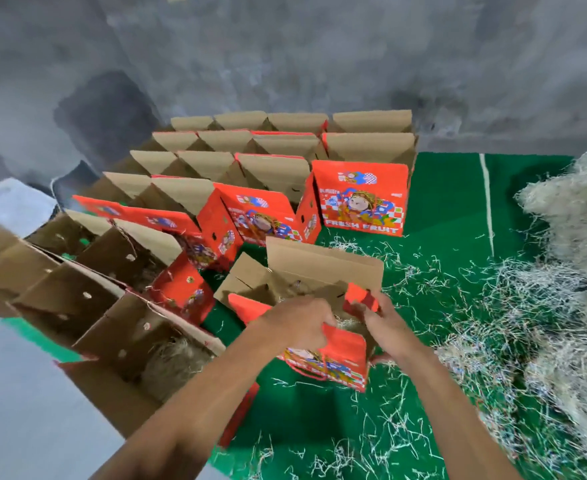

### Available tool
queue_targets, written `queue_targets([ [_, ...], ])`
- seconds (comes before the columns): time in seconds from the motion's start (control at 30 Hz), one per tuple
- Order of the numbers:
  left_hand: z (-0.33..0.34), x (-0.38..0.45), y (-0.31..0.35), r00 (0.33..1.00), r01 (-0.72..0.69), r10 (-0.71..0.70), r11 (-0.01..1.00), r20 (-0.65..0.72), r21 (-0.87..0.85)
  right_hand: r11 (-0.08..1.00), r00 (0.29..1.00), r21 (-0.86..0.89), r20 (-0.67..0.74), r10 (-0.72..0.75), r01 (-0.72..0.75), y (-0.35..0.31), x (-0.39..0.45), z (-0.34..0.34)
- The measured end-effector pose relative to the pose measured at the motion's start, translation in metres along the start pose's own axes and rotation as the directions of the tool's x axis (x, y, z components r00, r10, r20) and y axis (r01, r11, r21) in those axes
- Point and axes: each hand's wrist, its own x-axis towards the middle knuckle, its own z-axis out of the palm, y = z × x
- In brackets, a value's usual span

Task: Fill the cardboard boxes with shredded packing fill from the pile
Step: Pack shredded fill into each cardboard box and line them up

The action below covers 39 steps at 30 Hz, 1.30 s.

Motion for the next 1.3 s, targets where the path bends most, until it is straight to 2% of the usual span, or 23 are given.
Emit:
queue_targets([
  [0.27,-0.016,-0.02,-0.073,0.989,0.147,-0.147,0.988,0.014,-0.046,0.996,0.995,-0.085,0.102,-0.023,0.032,-0.033,0.038,0.077],
  [0.37,-0.023,-0.028,-0.101,0.985,0.172,-0.172,0.983,0.009,-0.06,0.994,0.996,-0.109,0.087,-0.014,0.023,-0.049,0.051,0.115],
  [0.43,-0.029,-0.032,-0.117,0.983,0.18,-0.181,0.982,-0.009,-0.063,0.995,0.997,-0.095,0.075,0.013,-0.005,-0.061,0.057,0.14],
  [0.53,-0.036,-0.037,-0.142,0.977,0.207,-0.209,0.977,-0.043,-0.06,0.996,0.987,-0.035,0.134,0.086,-0.082,-0.073,0.062,0.174],
  [0.63,-0.044,-0.044,-0.166,0.972,0.227,-0.232,0.969,-0.042,-0.095,0.997,0.979,-0.022,0.185,0.082,-0.079,-0.081,0.067,0.199],
  [0.77,-0.048,-0.048,-0.188,0.969,0.242,-0.246,0.963,-0.019,-0.12,0.993,0.982,-0.115,0.181,0.057,-0.037,-0.088,0.079,0.219],
  [0.9,-0.05,-0.05,-0.206,0.955,0.294,-0.297,0.948,-0.008,-0.124,0.956,0.988,-0.276,0.137,-0.065,0.101,-0.085,0.09,0.235],
  [1.13,-0.053,-0.055,-0.233,0.918,0.394,-0.396,0.901,0.028,-0.18,0.926,0.981,-0.359,0.189,-0.054,0.12,-0.096,0.11,0.251],
  [1.3,-0.051,-0.062,-0.238,0.911,0.405,-0.411,0.887,0.02,-0.224,0.929,0.976,-0.358,0.215,-0.018,0.096,-0.098,0.122,0.251],
])
